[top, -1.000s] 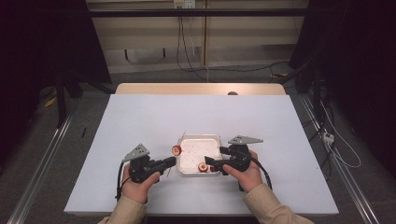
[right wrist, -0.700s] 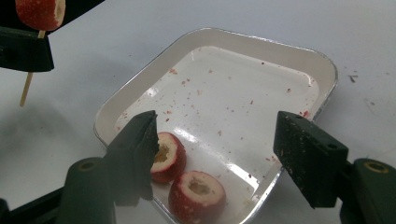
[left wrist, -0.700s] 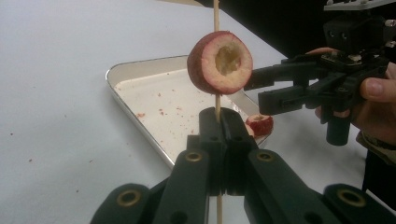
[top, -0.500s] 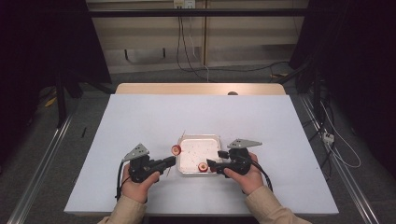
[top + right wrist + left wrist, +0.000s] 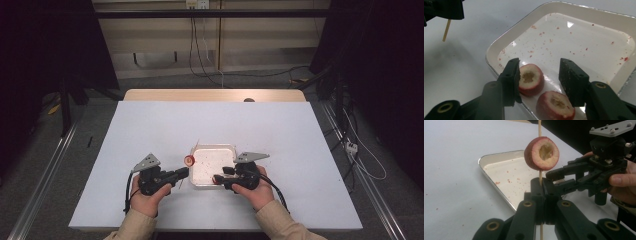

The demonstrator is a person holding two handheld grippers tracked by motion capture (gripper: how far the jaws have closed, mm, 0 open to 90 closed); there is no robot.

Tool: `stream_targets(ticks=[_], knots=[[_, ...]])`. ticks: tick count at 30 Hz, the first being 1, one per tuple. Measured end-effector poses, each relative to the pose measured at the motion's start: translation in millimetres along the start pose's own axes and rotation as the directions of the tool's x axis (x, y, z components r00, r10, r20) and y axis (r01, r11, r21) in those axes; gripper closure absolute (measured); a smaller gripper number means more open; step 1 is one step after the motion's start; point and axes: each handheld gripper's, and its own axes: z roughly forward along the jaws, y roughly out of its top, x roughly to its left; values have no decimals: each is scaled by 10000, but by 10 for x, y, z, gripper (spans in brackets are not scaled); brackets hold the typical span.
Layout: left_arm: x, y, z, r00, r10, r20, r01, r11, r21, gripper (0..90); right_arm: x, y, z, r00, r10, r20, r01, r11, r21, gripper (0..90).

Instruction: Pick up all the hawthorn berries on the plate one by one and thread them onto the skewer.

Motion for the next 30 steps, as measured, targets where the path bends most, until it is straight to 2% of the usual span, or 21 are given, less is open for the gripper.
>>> stream_targets(ticks=[8,12,14,18,24,27,30], knots=[[-2,-10,16,10000,-1,85,0,10000,75,891,36,-2,61,9992,181,-366,-178,9998,82,592],[10,-6,8,10000,-70,39,69,10000,31,891,78,-15,107,9986,52,-526,-37,9996,278,649],[2,-5,11,10000,-80,25,80,10000,-6,891,70,-13,104,9969,302,-727,-286,9993,235,715],[-10,-8,22,10000,-6,65,6,10000,23,891,55,0,75,9955,459,-830,-454,9989,87,724],[-33,-9,44,9999,63,129,-64,9999,101,891,-8,46,13,9886,1228,-873,-1263,9914,-353,726],[-44,-7,48,9997,114,195,-116,9999,112,891,-67,80,-40,9826,1630,-892,-1692,9832,-681,726],[-61,-6,47,9997,118,220,-121,9999,109,891,-99,119,-89,9715,2132,-1035,-2233,9698,-982,726]])
